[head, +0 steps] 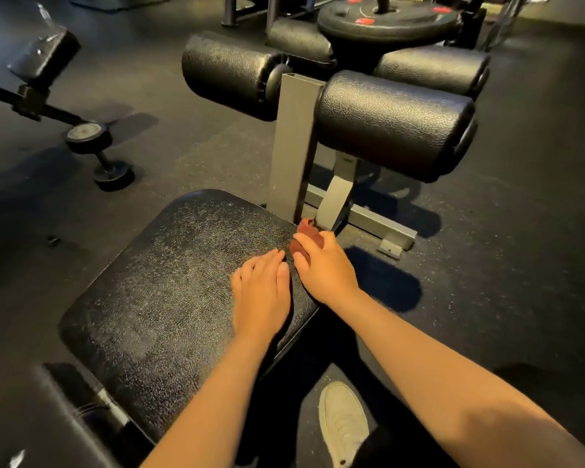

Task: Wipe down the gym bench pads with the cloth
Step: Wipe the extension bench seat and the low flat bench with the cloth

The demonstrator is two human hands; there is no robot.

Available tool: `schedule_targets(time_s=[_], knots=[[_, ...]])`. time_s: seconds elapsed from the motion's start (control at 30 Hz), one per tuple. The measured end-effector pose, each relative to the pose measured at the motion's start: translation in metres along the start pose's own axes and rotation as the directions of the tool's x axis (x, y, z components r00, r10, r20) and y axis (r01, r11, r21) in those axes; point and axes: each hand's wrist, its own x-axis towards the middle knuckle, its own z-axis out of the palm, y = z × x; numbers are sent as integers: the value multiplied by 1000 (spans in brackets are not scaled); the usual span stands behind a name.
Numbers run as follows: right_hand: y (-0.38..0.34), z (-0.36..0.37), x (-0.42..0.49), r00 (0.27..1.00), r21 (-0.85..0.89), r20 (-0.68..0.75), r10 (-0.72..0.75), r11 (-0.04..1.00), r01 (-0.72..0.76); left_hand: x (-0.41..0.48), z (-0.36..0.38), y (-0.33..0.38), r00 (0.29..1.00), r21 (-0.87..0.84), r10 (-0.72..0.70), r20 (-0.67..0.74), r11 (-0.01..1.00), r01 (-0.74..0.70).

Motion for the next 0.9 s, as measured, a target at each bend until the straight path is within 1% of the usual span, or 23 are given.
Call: schedule_targets(time_s=[0.07,0.13,0.27,0.37,0.5,0.6,0.67,0.77,0.9], knots=[[1,0,-19,999,7,-28,41,999,-41,-12,2,4,1000,1,11,17,1000,-11],[2,0,-40,998,-2,-46,51,999,-51,-25,3,6,999,13,32,21,999,-33],[2,0,-77,998,-19,-54,39,999,-40,-44,1,9,1000,-39,-7,14,999,8],[-2,-1,-90,998,-53,-55,-42,998,39,-55,-3,7,1000,-76,-13,-11,997,13],[0,-9,-75,987,-80,-46,-152,986,148,-64,-9,5,998,-136,-44,-43,990,38],[-6,-4,-70,995,-50,-5,-101,994,100,-71,-10,0,998,-134,-50,-43,990,44],[-12,6,-85,993,-65,-39,-114,992,111,-78,-11,-5,998,-148,-55,-36,988,49],[-20,21,-119,969,-82,-81,-233,971,227,-86,-16,-7,997,-188,-69,-45,980,60],[-16,34,-135,944,-30,-99,-315,949,314,-95,-22,-7,998,-201,-58,-40,978,49]])
